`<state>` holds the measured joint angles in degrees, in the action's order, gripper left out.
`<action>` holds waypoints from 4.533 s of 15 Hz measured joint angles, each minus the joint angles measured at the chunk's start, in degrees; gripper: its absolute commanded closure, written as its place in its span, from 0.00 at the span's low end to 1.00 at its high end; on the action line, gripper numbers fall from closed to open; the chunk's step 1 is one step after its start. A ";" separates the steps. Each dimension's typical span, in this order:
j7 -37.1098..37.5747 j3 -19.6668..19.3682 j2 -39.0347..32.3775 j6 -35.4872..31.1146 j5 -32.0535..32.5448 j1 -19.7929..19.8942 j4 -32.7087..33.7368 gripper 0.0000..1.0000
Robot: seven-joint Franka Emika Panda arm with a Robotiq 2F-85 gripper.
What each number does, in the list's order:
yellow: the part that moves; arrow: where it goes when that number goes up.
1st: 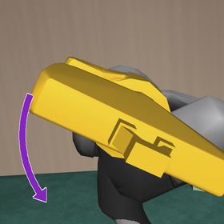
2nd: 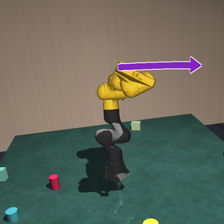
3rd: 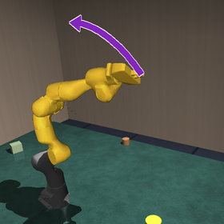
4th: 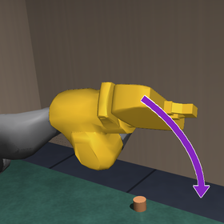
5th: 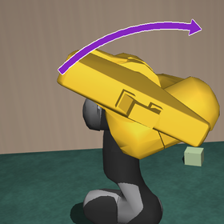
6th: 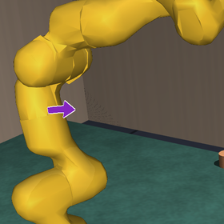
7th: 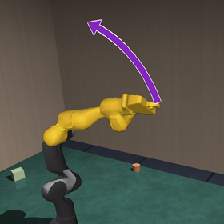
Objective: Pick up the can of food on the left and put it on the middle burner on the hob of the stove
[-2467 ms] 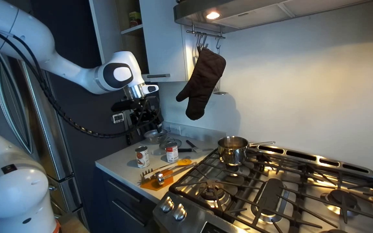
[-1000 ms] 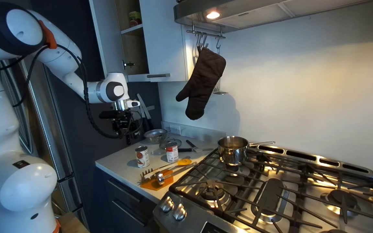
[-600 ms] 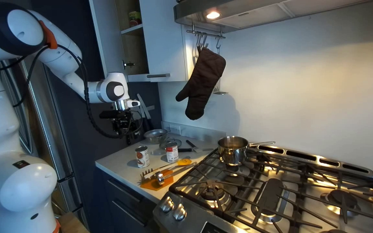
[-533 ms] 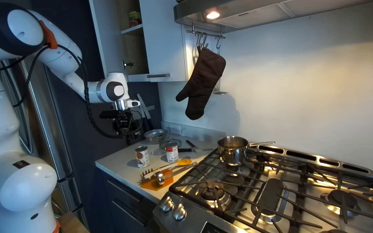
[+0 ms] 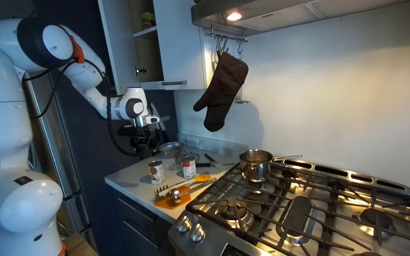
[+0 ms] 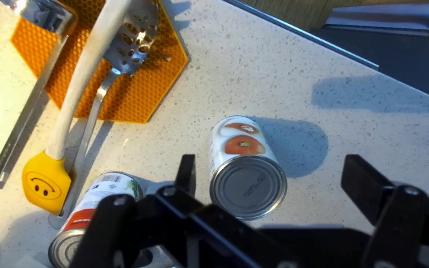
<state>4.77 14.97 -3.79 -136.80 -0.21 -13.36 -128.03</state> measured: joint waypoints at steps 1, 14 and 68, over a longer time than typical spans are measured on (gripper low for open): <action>0.08 -0.14 -1.50 -0.82 0.00 0.01 0.82 0.00; -0.22 -0.44 -13.24 -3.83 -1.79 -0.26 8.53 0.00; 16.05 -11.28 8.13 1.56 -6.70 7.48 1.80 0.42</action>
<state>20.82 3.69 4.34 -135.23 -6.91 -5.88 -126.24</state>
